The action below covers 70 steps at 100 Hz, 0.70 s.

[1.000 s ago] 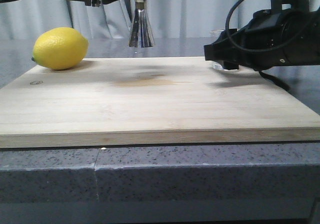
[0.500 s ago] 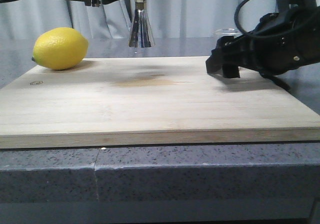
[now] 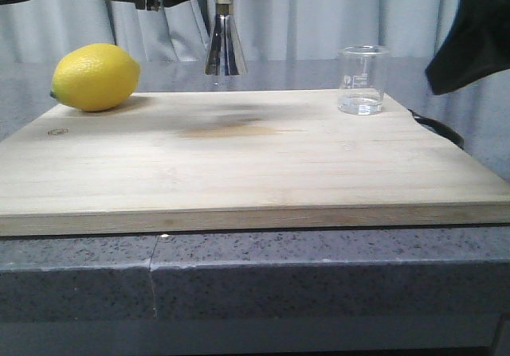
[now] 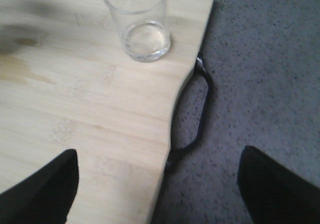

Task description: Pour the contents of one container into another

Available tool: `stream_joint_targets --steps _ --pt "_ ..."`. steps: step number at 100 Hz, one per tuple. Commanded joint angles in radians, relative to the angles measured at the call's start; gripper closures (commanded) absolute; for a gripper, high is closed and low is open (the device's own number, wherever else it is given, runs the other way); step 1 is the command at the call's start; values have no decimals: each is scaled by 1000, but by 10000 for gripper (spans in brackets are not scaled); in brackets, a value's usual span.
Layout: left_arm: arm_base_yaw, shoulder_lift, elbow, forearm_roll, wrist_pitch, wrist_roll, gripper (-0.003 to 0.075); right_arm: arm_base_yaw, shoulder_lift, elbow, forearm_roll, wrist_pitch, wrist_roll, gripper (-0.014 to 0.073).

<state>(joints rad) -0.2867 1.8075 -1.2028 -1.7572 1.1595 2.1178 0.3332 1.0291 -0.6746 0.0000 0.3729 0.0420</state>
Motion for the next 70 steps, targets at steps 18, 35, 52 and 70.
stream_joint_targets --steps 18,35,52,70 --pt "-7 -55 -33 -106 79 -7 478 -5 -208 -23 -9 100 0 6" --pt "-7 -55 -33 -106 79 -7 478 -5 -275 -23 -22 117 0 7" --pt "-7 -55 -33 -106 79 -7 478 -5 -291 -21 -56 119 -4 6" --pt "-7 -55 -33 -106 79 -7 478 -5 -291 -21 -65 116 -4 7"
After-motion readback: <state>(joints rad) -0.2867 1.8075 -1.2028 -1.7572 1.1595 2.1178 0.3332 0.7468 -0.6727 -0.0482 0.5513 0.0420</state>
